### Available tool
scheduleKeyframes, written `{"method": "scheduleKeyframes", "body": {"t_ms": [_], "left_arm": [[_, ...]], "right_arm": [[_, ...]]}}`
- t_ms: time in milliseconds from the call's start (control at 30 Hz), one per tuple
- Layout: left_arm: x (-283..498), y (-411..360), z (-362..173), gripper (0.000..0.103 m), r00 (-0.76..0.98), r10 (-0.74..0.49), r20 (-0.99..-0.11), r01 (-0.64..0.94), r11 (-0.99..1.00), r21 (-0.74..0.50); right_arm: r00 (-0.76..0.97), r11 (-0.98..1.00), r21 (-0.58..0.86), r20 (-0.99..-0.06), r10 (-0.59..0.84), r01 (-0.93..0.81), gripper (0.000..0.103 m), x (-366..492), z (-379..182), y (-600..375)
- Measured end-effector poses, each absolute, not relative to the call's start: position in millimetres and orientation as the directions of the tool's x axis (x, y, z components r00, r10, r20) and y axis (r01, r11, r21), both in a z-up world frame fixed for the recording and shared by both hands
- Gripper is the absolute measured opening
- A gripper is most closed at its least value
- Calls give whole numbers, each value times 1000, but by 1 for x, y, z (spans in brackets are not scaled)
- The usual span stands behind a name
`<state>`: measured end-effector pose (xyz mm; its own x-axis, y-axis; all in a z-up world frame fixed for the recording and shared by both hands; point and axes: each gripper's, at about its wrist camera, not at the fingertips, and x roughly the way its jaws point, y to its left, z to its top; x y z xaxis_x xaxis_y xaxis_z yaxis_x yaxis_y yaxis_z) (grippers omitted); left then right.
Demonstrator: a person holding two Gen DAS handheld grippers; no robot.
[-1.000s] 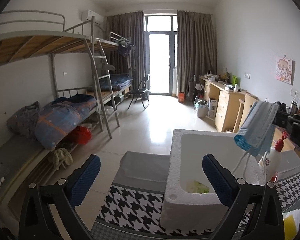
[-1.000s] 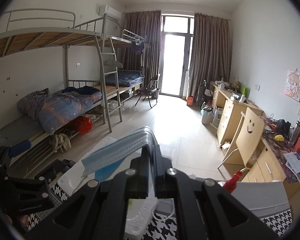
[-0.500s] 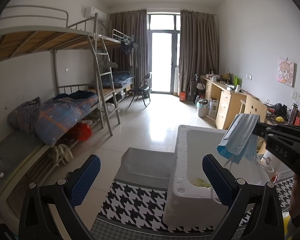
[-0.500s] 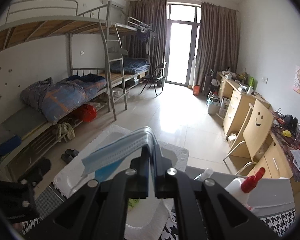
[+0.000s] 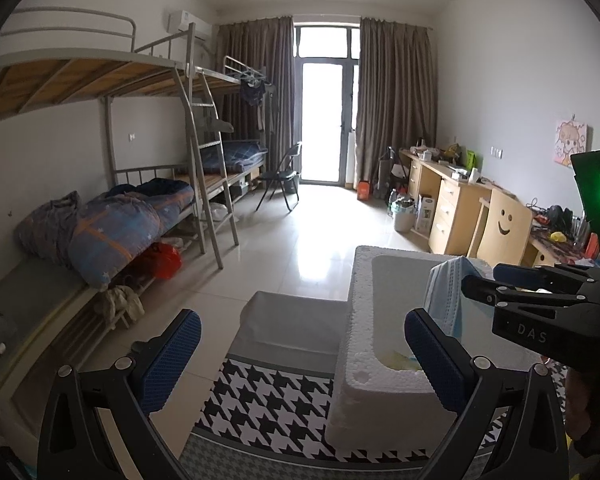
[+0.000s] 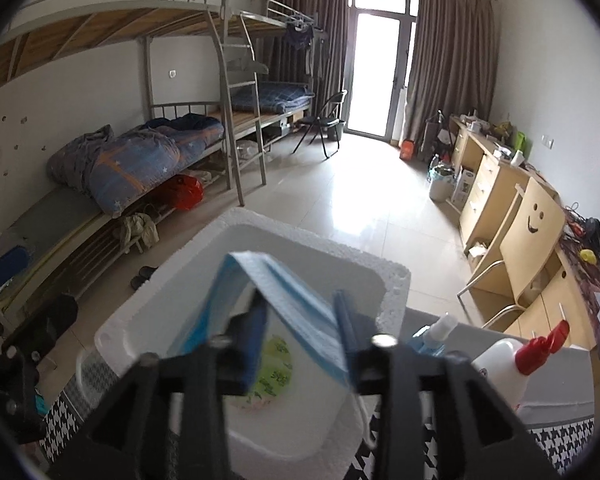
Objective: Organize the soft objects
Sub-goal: 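Move right gripper with the blue mask over the foam box and lower it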
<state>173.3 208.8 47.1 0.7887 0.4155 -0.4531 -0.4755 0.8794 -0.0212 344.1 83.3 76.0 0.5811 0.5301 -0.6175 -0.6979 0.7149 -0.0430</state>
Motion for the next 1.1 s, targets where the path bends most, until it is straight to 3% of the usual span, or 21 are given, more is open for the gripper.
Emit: {"method": "scheduleKeyframes", "body": {"t_ms": [100, 200, 233, 700, 1100], "left_arm": [[176, 207, 46, 102, 787, 412, -459, -471, 882, -16], [177, 207, 46, 102, 786, 408, -465, -467, 884, -15], [177, 206, 46, 102, 785, 408, -466, -468, 884, -15], [182, 194, 41, 102, 797, 376, -473, -434, 901, -15], [199, 173, 36, 102, 834, 256, -489, -279, 960, 28]], "right_arm": [[571, 713, -34, -626, 531, -701, 51, 345, 76, 80], [558, 708, -26, -635, 534, -706, 68, 345, 76, 81], [565, 710, -35, -632, 530, -704, 69, 344, 77, 80], [562, 697, -58, -640, 523, -715, 70, 339, 80, 59], [571, 682, -80, -624, 534, -727, 70, 337, 81, 53]]}}
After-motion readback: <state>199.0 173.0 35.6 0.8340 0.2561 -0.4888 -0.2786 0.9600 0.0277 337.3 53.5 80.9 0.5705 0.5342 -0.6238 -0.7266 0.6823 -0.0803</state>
